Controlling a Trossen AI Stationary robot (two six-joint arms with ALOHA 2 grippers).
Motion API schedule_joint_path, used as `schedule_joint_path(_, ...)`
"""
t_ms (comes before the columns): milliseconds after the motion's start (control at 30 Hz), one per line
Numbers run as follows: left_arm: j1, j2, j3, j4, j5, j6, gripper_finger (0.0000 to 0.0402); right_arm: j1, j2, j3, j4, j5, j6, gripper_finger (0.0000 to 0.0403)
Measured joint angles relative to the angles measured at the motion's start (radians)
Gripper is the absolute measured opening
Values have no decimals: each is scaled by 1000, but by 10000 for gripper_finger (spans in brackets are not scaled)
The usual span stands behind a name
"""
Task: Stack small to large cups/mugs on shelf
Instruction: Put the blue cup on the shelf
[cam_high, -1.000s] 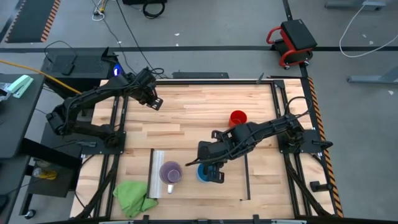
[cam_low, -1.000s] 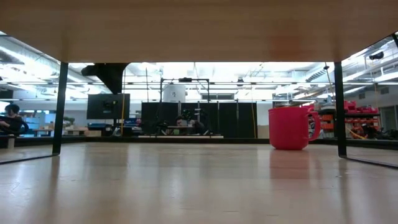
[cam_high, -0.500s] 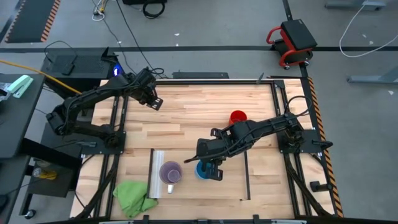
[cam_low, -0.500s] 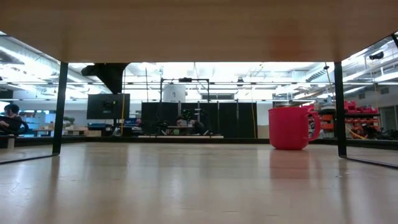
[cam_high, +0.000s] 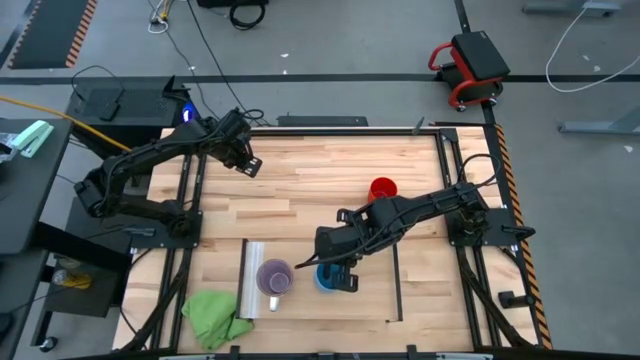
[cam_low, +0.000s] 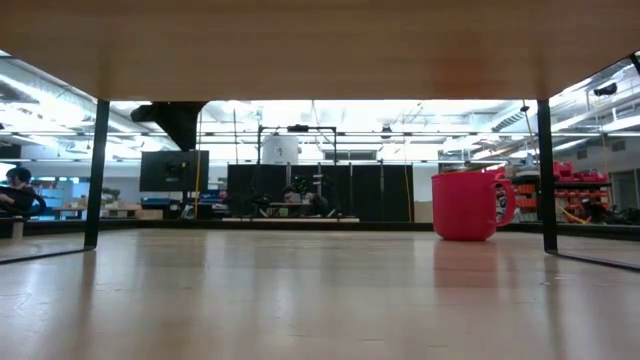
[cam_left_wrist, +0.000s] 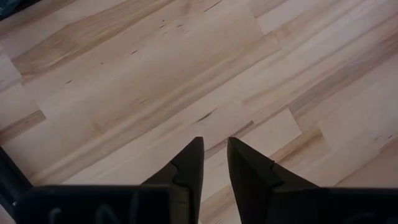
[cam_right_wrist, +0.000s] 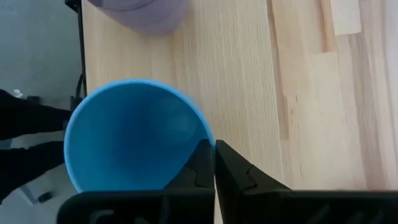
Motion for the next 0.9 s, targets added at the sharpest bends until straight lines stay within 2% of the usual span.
schedule_joint_path(133,0,0,0,0,0,0,84,0,0,0,3,3,-4,5)
schedule_joint_path(467,0,0,0,0,0,1,79,0,2,0,30,-15,-22,44)
schedule_joint_path(900,0,0,0,0,0,2,79,0,0,2,32,-16,-30,48)
